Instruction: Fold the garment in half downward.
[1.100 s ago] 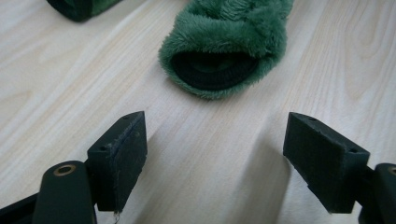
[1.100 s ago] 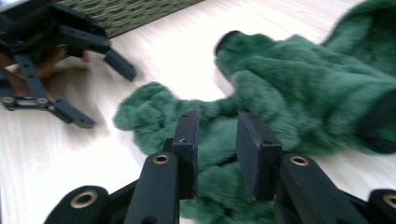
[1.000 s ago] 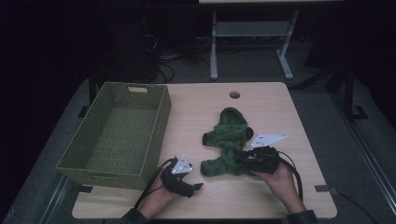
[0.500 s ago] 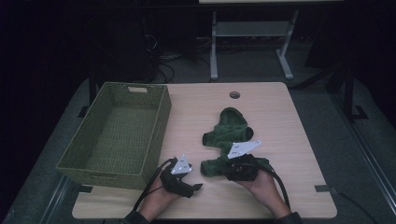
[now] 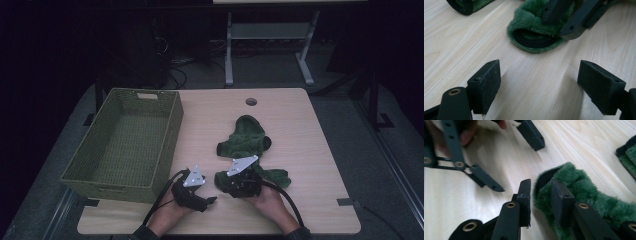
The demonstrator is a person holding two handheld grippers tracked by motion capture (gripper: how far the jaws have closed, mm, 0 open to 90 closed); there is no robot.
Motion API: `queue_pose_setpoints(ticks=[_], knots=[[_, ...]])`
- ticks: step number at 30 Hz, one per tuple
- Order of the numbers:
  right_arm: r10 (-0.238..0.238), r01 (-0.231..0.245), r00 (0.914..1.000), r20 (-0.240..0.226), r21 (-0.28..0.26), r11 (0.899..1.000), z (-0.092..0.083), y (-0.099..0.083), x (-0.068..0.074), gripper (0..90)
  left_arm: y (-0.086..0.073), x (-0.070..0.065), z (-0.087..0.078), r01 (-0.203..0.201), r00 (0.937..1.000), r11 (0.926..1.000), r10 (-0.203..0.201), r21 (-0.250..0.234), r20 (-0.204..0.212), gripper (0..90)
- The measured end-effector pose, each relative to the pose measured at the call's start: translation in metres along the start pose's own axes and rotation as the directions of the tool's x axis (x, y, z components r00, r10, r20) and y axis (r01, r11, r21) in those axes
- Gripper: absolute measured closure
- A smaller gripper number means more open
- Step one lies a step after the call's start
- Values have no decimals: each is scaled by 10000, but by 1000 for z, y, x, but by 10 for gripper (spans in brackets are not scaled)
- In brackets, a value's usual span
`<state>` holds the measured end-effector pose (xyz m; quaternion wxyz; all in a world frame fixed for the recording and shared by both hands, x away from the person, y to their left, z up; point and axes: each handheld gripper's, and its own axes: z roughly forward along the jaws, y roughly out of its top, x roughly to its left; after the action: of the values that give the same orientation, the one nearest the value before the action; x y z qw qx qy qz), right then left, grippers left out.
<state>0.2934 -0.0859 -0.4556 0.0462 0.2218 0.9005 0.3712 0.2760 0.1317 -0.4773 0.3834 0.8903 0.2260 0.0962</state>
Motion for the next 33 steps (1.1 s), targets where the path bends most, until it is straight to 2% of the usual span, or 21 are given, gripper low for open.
queue_pose_setpoints(ticks=[1, 4, 5, 8, 10, 12, 16, 21, 29, 33], knots=[[112, -112, 9999, 50, -6, 9999, 1, 0, 0, 701, 0, 0, 0, 32, 10000, 10000, -32, -30, 14, 184], [-62, 53, 9993, 366, 246, 9997, 6, -2, -1, 714, 0, 0, 0, 37, 10000, 10000, -37, -43, 9, 184], [-203, 187, 9986, 481, 331, 9993, 8, -3, -1, 732, 0, 0, 0, 35, 10000, 10000, -35, -47, 7, 184], [-212, 195, 9967, 782, 226, 9996, 9, -4, 0, 799, 0, 0, 0, 43, 10000, 10000, -43, -42, 9, 184], [-189, 176, 9968, 780, 177, 9997, 8, -4, 0, 813, 0, 0, 0, 45, 10000, 10000, -45, -42, 11, 184], [61, -59, 9990, 454, -37, 10000, 6, -4, -1, 815, 0, 0, 0, 42, 10000, 10000, -42, -37, 12, 184], [451, -462, 9989, -161, -776, 9959, -8, -3, -4, 812, 0, 0, 0, -21, 10000, 10000, 21, -19, 5, 184], [734, -802, 9961, -496, -1518, 9851, -26, -2, -7, 806, 0, 0, 0, 8, 10000, 10000, -8, -41, 3, 184], [1238, -1214, 9923, -56, -2444, 9621, -61, -10, -21, 808, 0, 0, 0, 45, 10000, 10000, -45, -40, 11, 184], [1603, -1476, 9866, 302, -2523, 9563, -71, -17, -29, 808, 0, 0, 0, 43, 10000, 10000, -43, -41, 13, 184]])
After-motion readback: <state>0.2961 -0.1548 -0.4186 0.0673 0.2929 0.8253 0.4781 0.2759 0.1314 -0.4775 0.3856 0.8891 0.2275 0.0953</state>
